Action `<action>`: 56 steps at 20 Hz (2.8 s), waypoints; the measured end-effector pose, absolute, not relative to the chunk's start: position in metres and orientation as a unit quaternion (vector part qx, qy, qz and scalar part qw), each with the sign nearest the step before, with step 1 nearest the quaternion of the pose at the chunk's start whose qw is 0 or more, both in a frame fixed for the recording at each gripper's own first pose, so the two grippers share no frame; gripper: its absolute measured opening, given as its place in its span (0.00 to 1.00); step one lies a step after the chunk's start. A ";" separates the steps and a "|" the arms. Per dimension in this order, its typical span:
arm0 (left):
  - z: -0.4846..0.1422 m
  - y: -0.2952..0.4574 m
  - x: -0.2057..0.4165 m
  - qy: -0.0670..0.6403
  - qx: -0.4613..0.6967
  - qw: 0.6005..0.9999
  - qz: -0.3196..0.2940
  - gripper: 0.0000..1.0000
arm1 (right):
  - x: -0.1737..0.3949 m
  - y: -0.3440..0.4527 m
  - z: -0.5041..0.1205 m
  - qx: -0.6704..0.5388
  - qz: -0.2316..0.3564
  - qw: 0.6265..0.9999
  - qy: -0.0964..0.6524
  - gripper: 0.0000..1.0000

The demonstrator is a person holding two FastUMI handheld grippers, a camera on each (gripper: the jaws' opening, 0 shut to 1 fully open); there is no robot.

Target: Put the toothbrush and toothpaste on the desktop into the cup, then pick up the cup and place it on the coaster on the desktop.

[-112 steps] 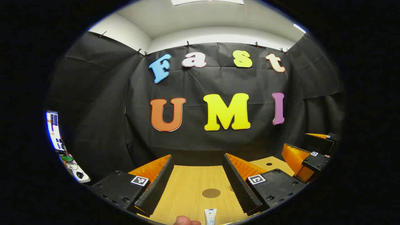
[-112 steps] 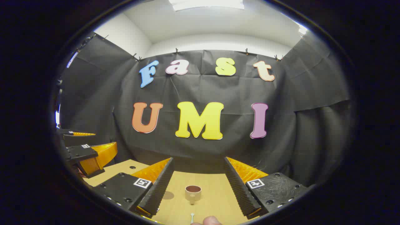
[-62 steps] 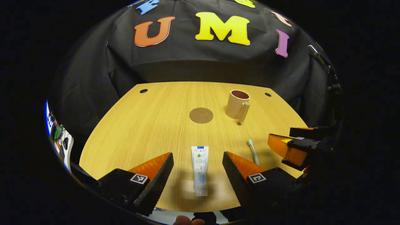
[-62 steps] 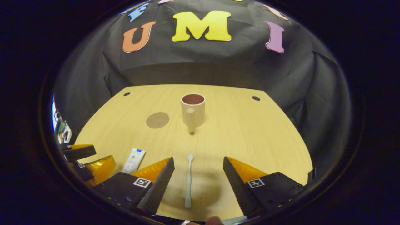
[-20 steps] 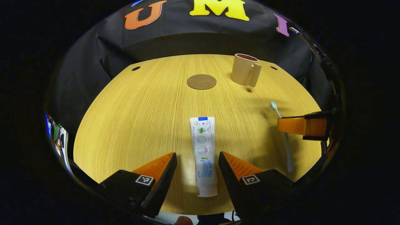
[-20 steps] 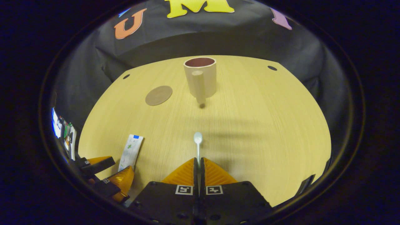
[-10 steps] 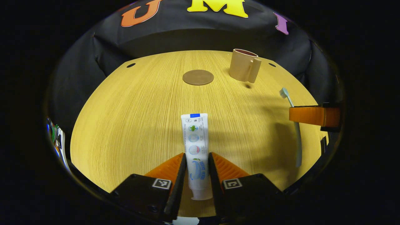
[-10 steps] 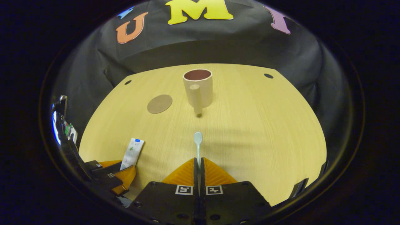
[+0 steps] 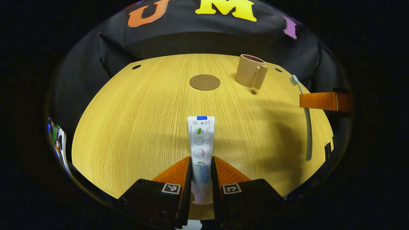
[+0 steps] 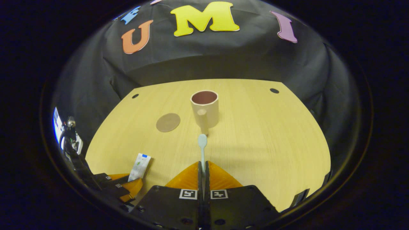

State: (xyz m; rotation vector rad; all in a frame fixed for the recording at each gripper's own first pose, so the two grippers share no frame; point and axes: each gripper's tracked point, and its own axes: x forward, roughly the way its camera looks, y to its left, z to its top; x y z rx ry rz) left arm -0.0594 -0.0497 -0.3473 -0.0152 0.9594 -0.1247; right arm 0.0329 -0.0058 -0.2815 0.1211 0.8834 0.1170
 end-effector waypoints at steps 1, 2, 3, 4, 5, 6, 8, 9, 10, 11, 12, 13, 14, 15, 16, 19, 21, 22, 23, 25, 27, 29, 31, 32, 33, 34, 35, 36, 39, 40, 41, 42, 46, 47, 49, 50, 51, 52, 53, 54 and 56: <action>-0.343 -0.050 -0.058 0.455 -0.007 0.888 -0.062 0.33 | 0.035 -0.004 -0.271 0.061 0.058 0.904 0.418 0.00; -0.341 -0.050 -0.058 0.449 -0.007 0.891 -0.064 0.39 | 0.040 -0.003 -0.262 0.062 0.058 0.908 0.410 0.00; -0.338 -0.051 -0.057 0.446 -0.006 0.893 -0.065 0.32 | 0.045 -0.003 -0.254 0.065 0.059 0.911 0.402 0.00; -0.336 -0.049 -0.056 0.444 -0.002 0.894 -0.063 0.31 | 0.051 -0.004 -0.250 0.066 0.058 0.914 0.395 0.00; -0.334 -0.049 -0.055 0.441 -0.001 0.895 -0.061 0.30 | 0.059 -0.004 -0.245 0.069 0.058 0.918 0.387 0.00; -0.331 -0.050 -0.055 0.438 -0.003 0.897 -0.063 0.29 | 0.066 -0.003 -0.240 0.071 0.057 0.920 0.380 0.00; -0.326 -0.053 -0.053 0.432 -0.004 0.899 -0.068 0.28 | 0.082 -0.001 -0.228 0.075 0.058 0.926 0.365 0.00; -0.321 -0.054 -0.051 0.429 -0.004 0.901 -0.069 0.27 | 0.092 -0.001 -0.219 0.076 0.058 0.930 0.356 0.00; -0.319 -0.054 -0.051 0.426 -0.006 0.902 -0.068 0.27 | 0.104 -0.001 -0.210 0.079 0.058 0.933 0.345 0.00; -0.314 -0.055 -0.050 0.423 -0.010 0.903 -0.068 0.27 | 0.118 -0.001 -0.201 0.079 0.058 0.938 0.333 0.00; -0.311 -0.056 -0.048 0.421 -0.013 0.905 -0.066 0.27 | 0.132 -0.001 -0.195 0.079 0.058 0.942 0.322 0.00; -0.307 -0.056 -0.047 0.418 -0.016 0.906 -0.064 0.27 | 0.147 -0.001 -0.187 0.081 0.057 0.946 0.310 0.00; -0.305 -0.057 -0.045 0.417 -0.019 0.906 -0.063 0.27 | 0.162 -0.001 -0.182 0.083 0.055 0.949 0.298 0.00; -0.302 -0.057 -0.043 0.416 -0.023 0.907 -0.062 0.27 | 0.176 0.001 -0.176 0.088 0.056 0.952 0.286 0.00; -0.299 -0.057 -0.042 0.415 -0.025 0.907 -0.063 0.27 | 0.190 0.002 -0.171 0.090 0.056 0.956 0.275 0.00; -0.297 -0.055 -0.037 0.413 -0.027 0.908 -0.056 0.27 | 0.229 0.004 -0.161 0.084 0.059 0.964 0.247 0.00; -0.298 -0.053 -0.034 0.415 -0.033 0.908 -0.049 0.27 | 0.250 0.007 -0.156 0.079 0.058 0.969 0.225 0.00; -0.300 -0.050 -0.032 0.415 -0.035 0.908 -0.043 0.27 | 0.258 0.010 -0.154 0.078 0.061 0.971 0.218 0.00; -0.302 -0.048 -0.029 0.415 -0.038 0.908 -0.035 0.27 | 0.265 0.015 -0.155 0.076 0.065 0.972 0.213 0.00; -0.304 -0.046 -0.024 0.421 -0.049 0.905 -0.024 0.27 | 0.274 0.026 -0.156 0.079 0.077 0.972 0.207 0.00; -0.306 -0.040 -0.021 0.423 -0.039 0.905 -0.015 0.27 | 0.282 0.032 -0.160 0.083 0.086 0.972 0.200 0.00; -0.303 -0.034 -0.017 0.419 -0.038 0.907 -0.005 0.27 | 0.289 0.034 -0.166 0.083 0.087 0.973 0.197 0.00; -0.305 -0.031 -0.012 0.423 -0.044 0.905 0.000 0.27 | 0.293 0.036 -0.175 0.085 0.088 0.972 0.202 0.00; -0.307 -0.029 -0.012 0.425 -0.043 0.904 0.001 0.27 | 0.294 0.034 -0.177 0.088 0.086 0.972 0.200 0.00; -0.307 -0.027 -0.012 0.427 -0.040 0.904 0.004 0.27 | 0.297 0.033 -0.178 0.087 0.083 0.973 0.197 0.00; -0.306 -0.027 -0.011 0.426 -0.038 0.904 0.006 0.27 | 0.298 0.032 -0.180 0.086 0.083 0.973 0.197 0.00; -0.306 -0.026 -0.010 0.426 -0.036 0.904 0.009 0.27 | 0.299 0.031 -0.183 0.086 0.082 0.973 0.197 0.00; -0.307 -0.022 -0.010 0.426 -0.035 0.904 0.010 0.27 | 0.300 0.031 -0.185 0.086 0.084 0.973 0.196 0.00; -0.303 -0.022 -0.011 0.426 -0.029 0.904 0.008 0.27 | 0.301 0.027 -0.190 0.086 0.081 0.974 0.196 0.01; -0.302 -0.023 -0.010 0.426 -0.028 0.904 0.006 0.27 | 0.301 0.028 -0.192 0.086 0.082 0.973 0.197 0.02; -0.301 -0.024 -0.010 0.425 -0.027 0.905 0.004 0.27 | 0.299 0.026 -0.193 0.085 0.082 0.973 0.197 0.02; -0.301 -0.026 -0.010 0.424 -0.027 0.905 0.002 0.27 | 0.299 0.025 -0.195 0.083 0.079 0.974 0.198 0.06; -0.295 -0.033 -0.010 0.416 -0.028 0.909 -0.006 0.27 | 0.285 0.022 -0.200 0.084 0.086 0.971 0.207 0.31; -0.290 -0.034 -0.006 0.409 -0.027 0.912 -0.007 0.27 | 0.281 0.020 -0.199 0.082 0.084 0.971 0.207 0.35; -0.280 -0.038 -0.001 0.392 -0.021 0.920 -0.011 0.27 | 0.272 0.017 -0.195 0.081 0.083 0.972 0.204 0.42; -0.274 -0.039 0.001 0.380 -0.019 0.925 -0.011 0.27 | 0.267 0.017 -0.194 0.083 0.087 0.971 0.206 0.40; -0.266 -0.040 0.003 0.366 -0.018 0.930 -0.011 0.27 | 0.263 0.016 -0.192 0.083 0.087 0.971 0.208 0.48; -0.258 -0.042 0.009 0.350 -0.017 0.937 -0.012 0.27 | 0.258 0.012 -0.188 0.084 0.085 0.971 0.206 0.53; -0.248 -0.044 0.018 0.331 -0.015 0.944 -0.014 0.27 | 0.252 0.010 -0.183 0.084 0.083 0.972 0.203 0.52; -0.240 -0.048 0.029 0.310 -0.014 0.950 -0.017 0.27 | 0.247 0.007 -0.177 0.084 0.084 0.973 0.199 0.57; -0.223 -0.061 0.054 0.268 -0.011 0.963 -0.031 0.27 | 0.236 0.000 -0.168 0.081 0.085 0.974 0.194 0.60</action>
